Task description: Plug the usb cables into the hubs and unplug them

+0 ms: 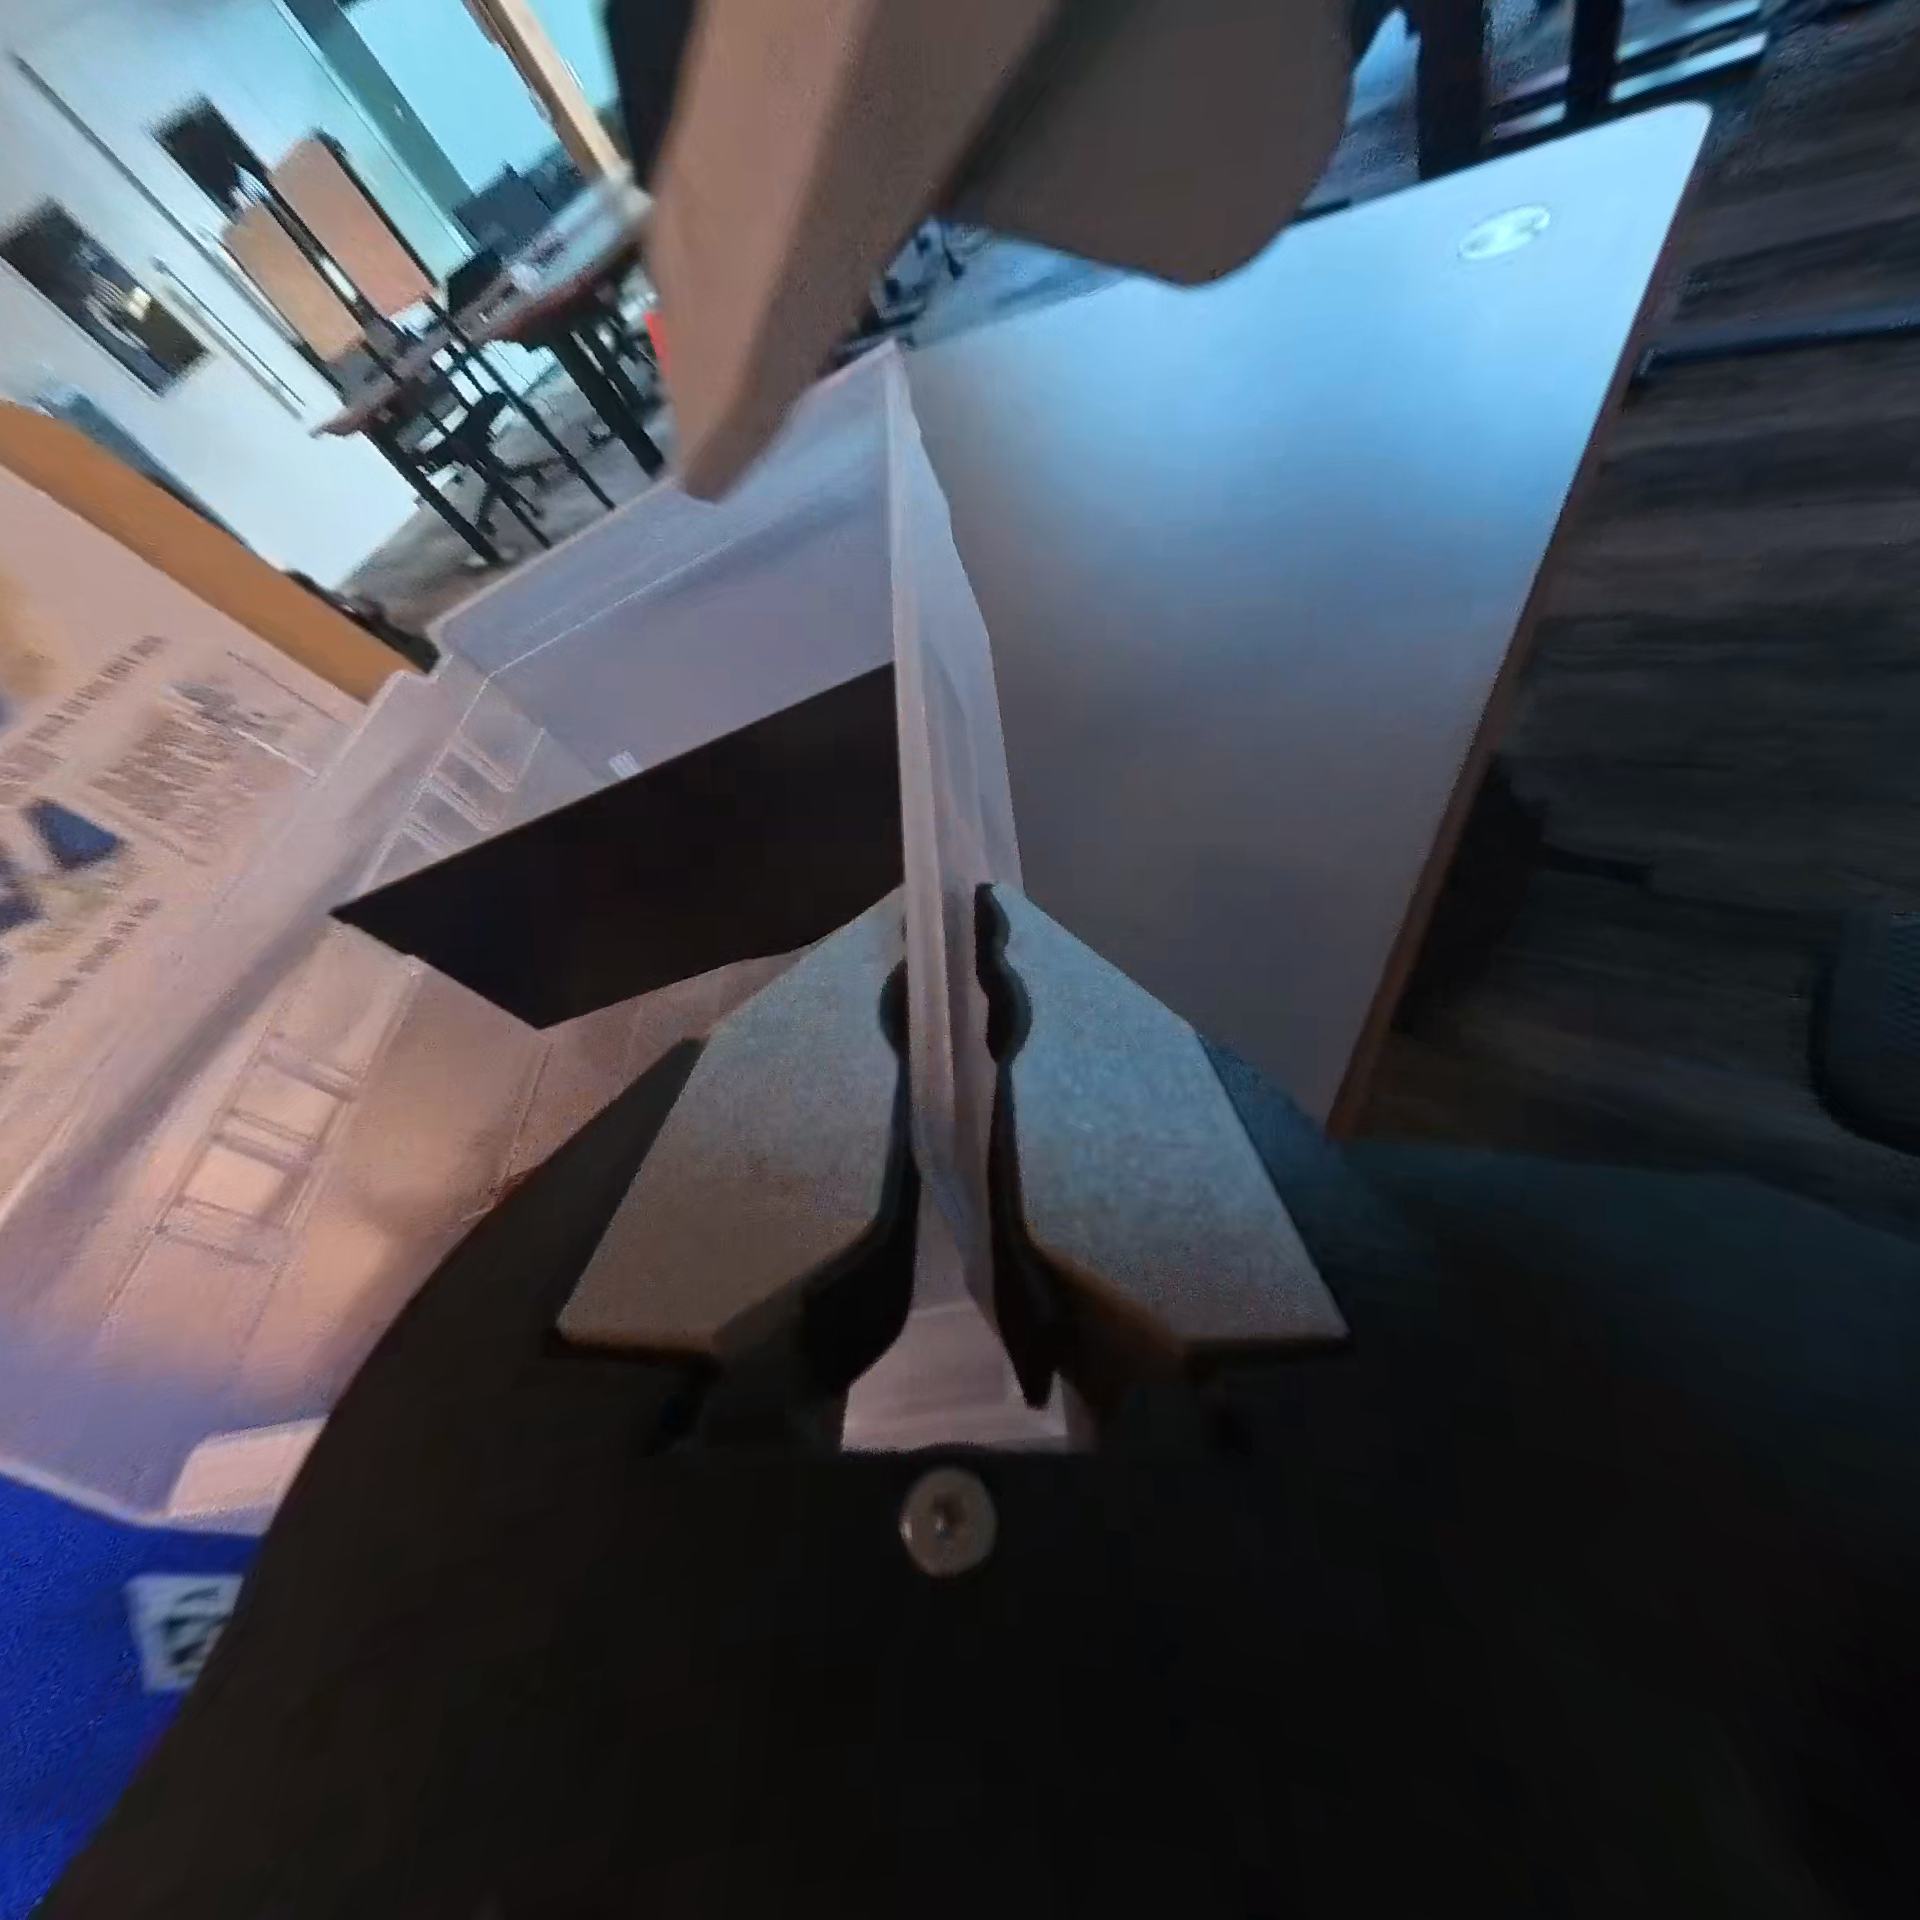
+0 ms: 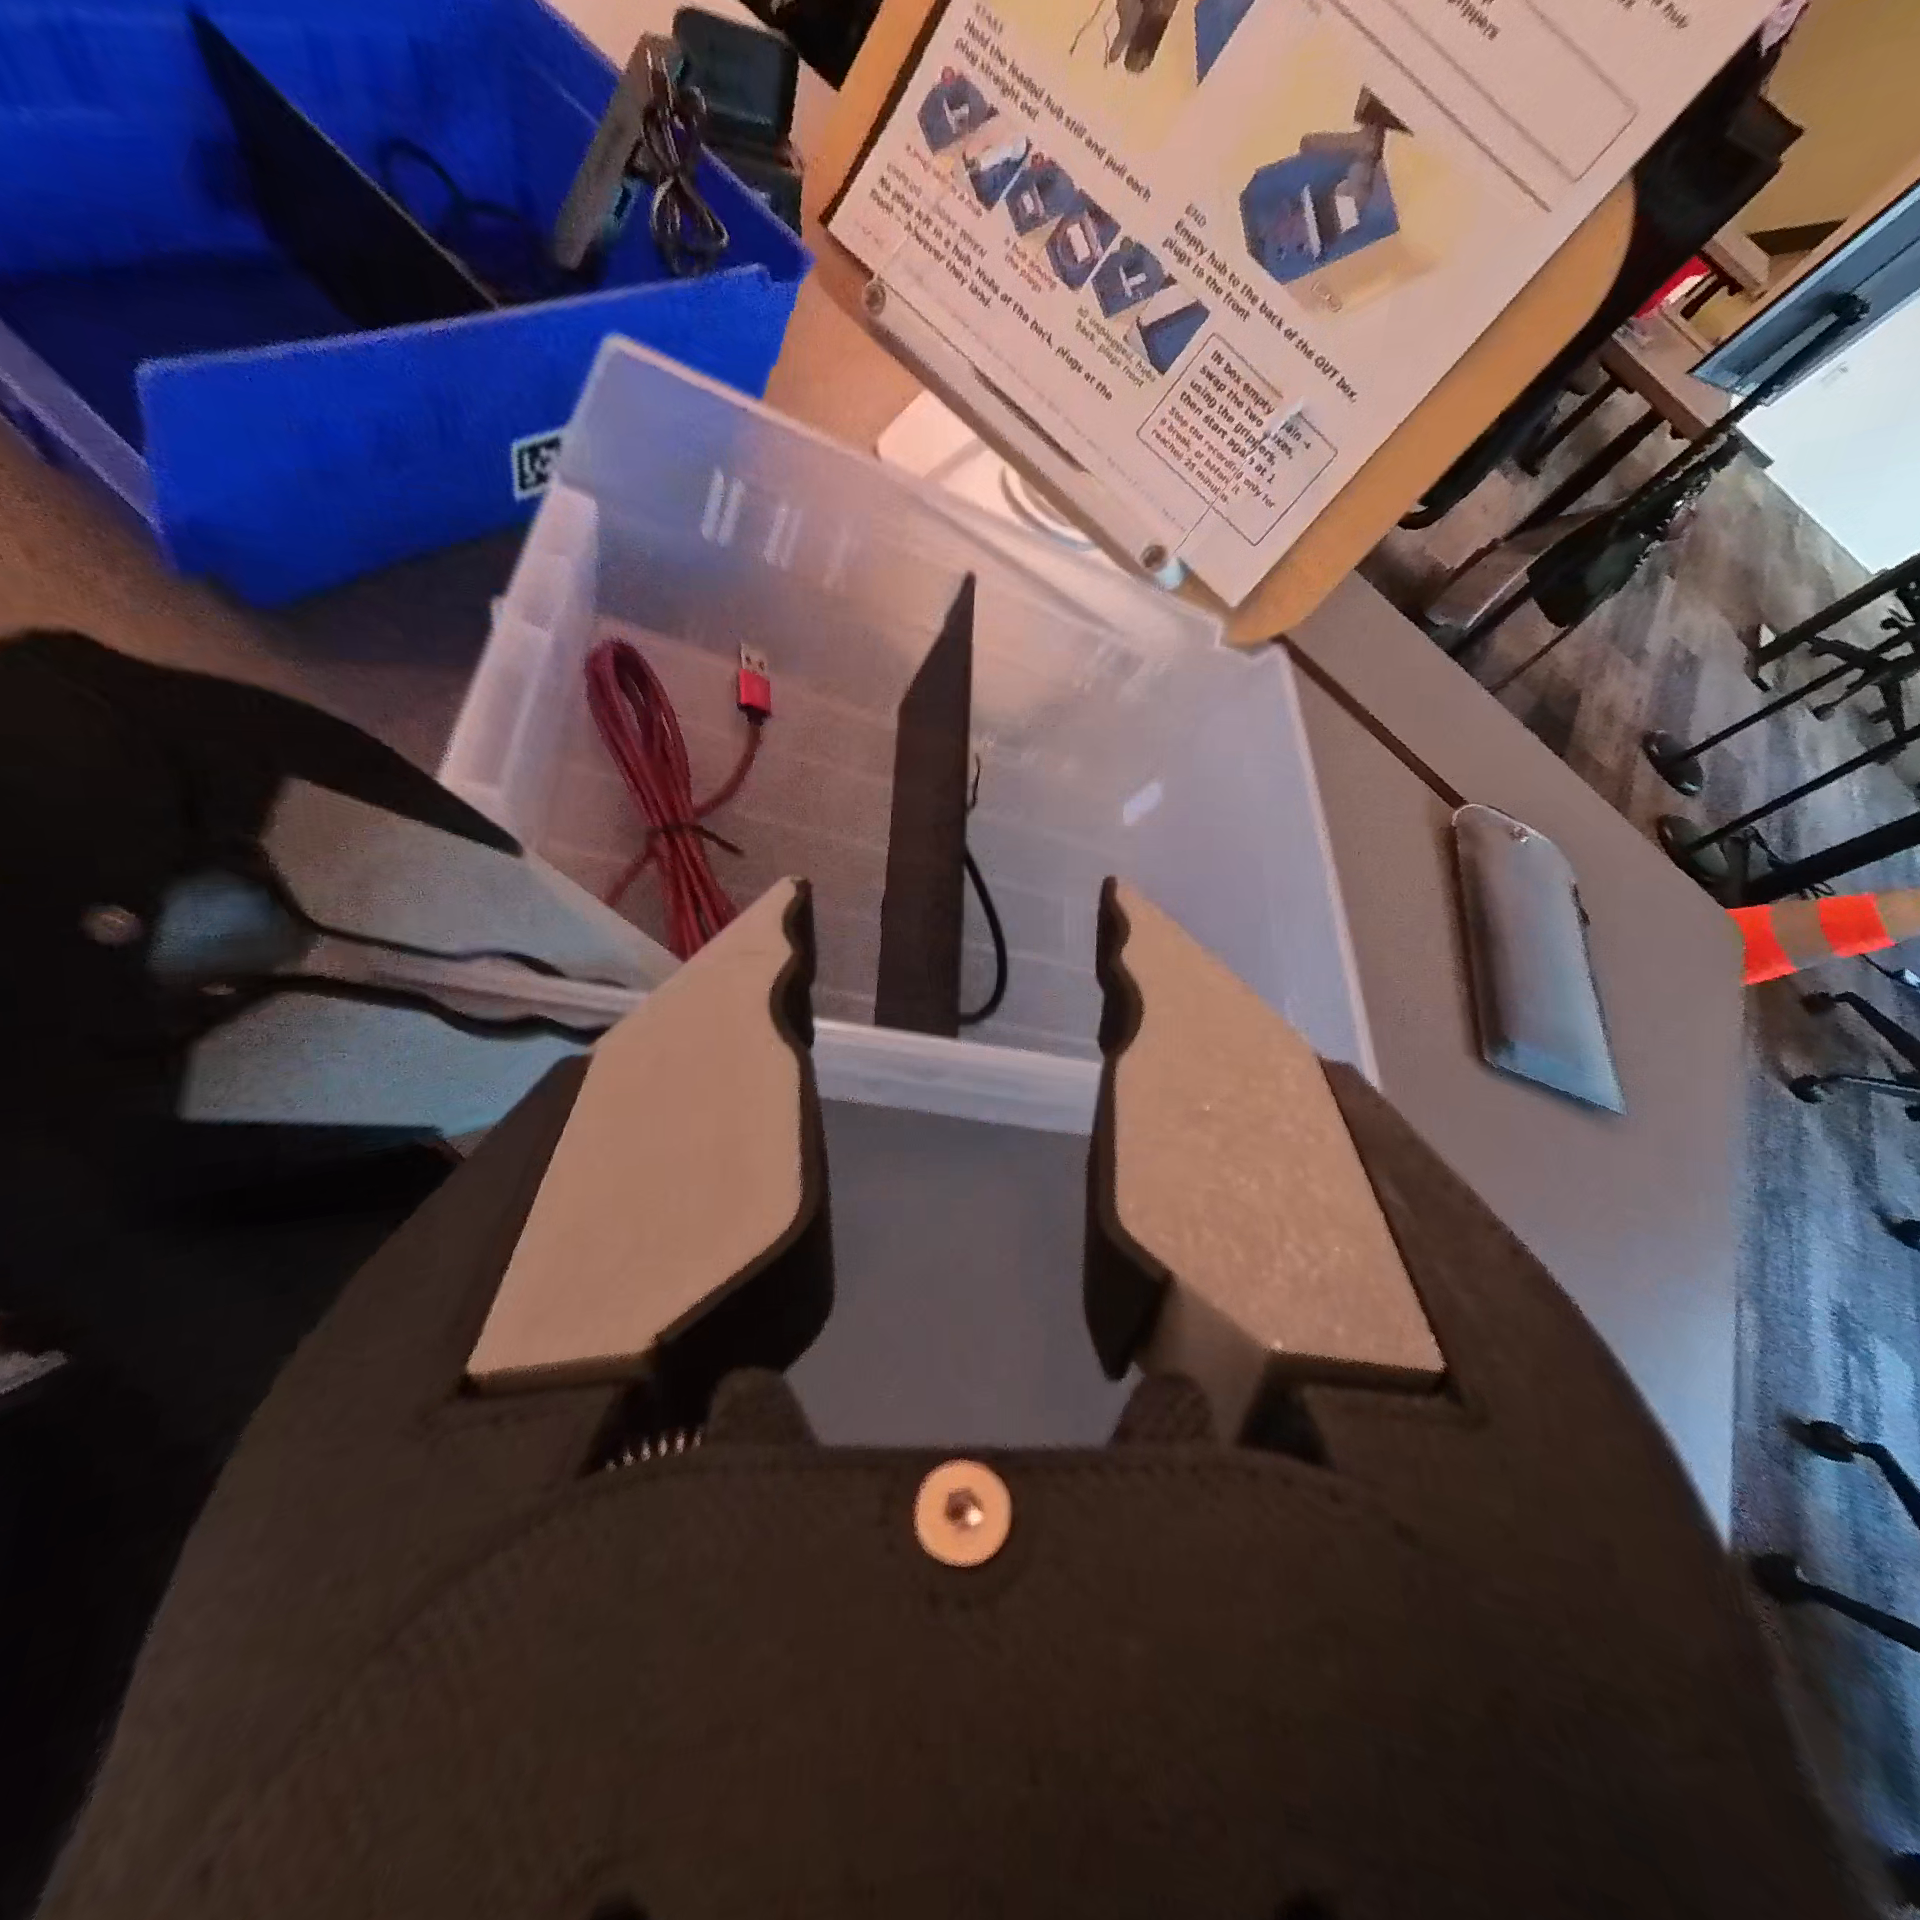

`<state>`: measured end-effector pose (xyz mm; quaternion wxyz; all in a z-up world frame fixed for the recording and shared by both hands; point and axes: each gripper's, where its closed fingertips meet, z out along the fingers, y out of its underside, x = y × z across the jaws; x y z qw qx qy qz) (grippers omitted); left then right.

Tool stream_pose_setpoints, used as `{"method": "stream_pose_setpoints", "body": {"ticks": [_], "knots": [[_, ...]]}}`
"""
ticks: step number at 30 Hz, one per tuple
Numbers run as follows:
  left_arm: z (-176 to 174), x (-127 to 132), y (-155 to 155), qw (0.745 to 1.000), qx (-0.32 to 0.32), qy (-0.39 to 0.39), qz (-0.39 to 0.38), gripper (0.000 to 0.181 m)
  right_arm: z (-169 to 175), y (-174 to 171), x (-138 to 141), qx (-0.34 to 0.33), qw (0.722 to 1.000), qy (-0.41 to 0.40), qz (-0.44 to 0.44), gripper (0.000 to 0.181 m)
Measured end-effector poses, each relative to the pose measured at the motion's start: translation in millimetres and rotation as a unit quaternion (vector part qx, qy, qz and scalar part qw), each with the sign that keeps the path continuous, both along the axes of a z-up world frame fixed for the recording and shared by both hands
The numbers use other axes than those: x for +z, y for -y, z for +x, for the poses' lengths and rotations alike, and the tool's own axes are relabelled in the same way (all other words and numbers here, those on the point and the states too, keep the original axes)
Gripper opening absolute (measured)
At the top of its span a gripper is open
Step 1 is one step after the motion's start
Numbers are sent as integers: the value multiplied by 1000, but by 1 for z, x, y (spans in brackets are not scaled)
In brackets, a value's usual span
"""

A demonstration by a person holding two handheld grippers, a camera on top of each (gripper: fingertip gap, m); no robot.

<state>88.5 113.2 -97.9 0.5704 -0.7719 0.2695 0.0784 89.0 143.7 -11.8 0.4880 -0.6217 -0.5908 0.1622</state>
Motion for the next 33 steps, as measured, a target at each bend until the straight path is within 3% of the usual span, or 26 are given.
{"method": "stream_pose_setpoints", "body": {"ticks": [3, 6, 10, 14, 18, 20, 23, 26, 30, 32, 33], "knots": [[9, -29, -16, 999, 3, 26, -36, 5, -5, -5, -10, 0, 1000, 16, -7, 49], [10, -29, -16, 999, 19, 32, -40, 5, -10, -8, -19, 3, 999, 28, -17, 48], [9, 8, 15, 990, -15, 125, -63, 53, -19, 2, -36, 38, 997, 64, -16, 39], [-36, 49, 51, 991, 16, 127, -32, 65, -40, 40, -62, 127, 985, 111, -26, 37], [-116, 58, 77, 988, 114, 104, -27, 72, -66, 91, -86, 213, 964, 149, -52, 30], [-156, 49, 88, 979, 168, 109, -36, 73, -65, 88, -110, 196, 957, 213, -34, 27], [-195, 24, 99, 968, 213, 118, -60, 70, -49, 62, -135, 142, 946, 290, -23, 48], [-211, -10, 103, 959, 238, 117, -97, 71, -10, 43, -147, 105, 928, 352, -69, 40], [-222, -45, 101, 951, 252, 121, -130, 71, 54, -1, -144, 27, 919, 390, -54, 42], [-229, -49, 97, 951, 259, 115, -121, 68, 79, -21, -136, -14, 923, 381, -48, 42], [-232, -48, 97, 954, 259, 98, -114, 51, 87, -29, -129, -34, 929, 366, -47, 36]]}}
